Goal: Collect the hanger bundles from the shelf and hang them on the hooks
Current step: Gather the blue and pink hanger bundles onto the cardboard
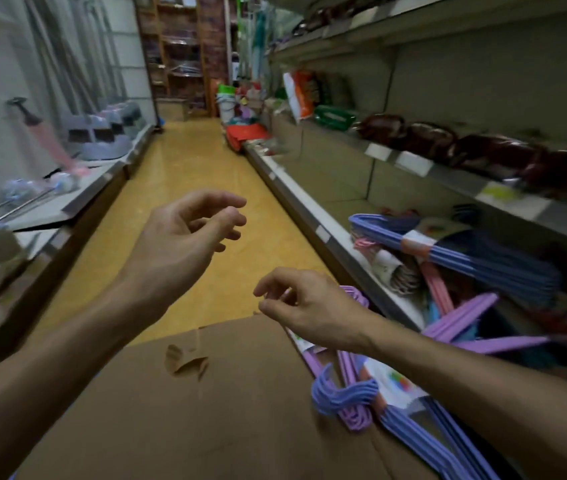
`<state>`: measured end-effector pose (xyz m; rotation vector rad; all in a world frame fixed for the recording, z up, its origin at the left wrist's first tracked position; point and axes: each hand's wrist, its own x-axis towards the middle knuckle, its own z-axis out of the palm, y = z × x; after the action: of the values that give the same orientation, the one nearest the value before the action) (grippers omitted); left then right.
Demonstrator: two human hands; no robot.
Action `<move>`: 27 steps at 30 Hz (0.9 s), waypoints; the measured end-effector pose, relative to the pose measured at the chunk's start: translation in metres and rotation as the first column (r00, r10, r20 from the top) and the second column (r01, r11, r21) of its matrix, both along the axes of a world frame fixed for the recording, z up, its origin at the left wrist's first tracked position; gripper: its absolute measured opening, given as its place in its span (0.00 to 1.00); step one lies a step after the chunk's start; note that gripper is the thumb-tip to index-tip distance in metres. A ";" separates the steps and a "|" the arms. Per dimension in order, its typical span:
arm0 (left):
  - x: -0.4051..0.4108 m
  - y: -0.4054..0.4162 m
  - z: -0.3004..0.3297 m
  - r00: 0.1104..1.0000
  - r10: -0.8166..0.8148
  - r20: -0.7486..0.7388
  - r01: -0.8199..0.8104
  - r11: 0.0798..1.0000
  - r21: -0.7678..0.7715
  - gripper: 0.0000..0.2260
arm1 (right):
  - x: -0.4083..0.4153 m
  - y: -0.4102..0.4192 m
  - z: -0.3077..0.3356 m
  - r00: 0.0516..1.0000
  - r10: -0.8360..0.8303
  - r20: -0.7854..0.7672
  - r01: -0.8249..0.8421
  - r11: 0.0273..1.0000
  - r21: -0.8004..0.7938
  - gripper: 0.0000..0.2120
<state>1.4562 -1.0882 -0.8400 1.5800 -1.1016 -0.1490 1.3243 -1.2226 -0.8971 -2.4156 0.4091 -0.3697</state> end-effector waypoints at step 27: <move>-0.148 -0.233 -0.078 0.875 -0.248 -0.416 0.258 0.966 -0.034 0.07 | -0.172 -0.265 -0.008 0.562 -0.676 -0.476 0.605 0.729 -0.321 0.41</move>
<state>1.3078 -1.3208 -0.9176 1.3325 -0.9604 -0.6505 1.1521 -1.4874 -0.9051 -2.3687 1.6235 0.0568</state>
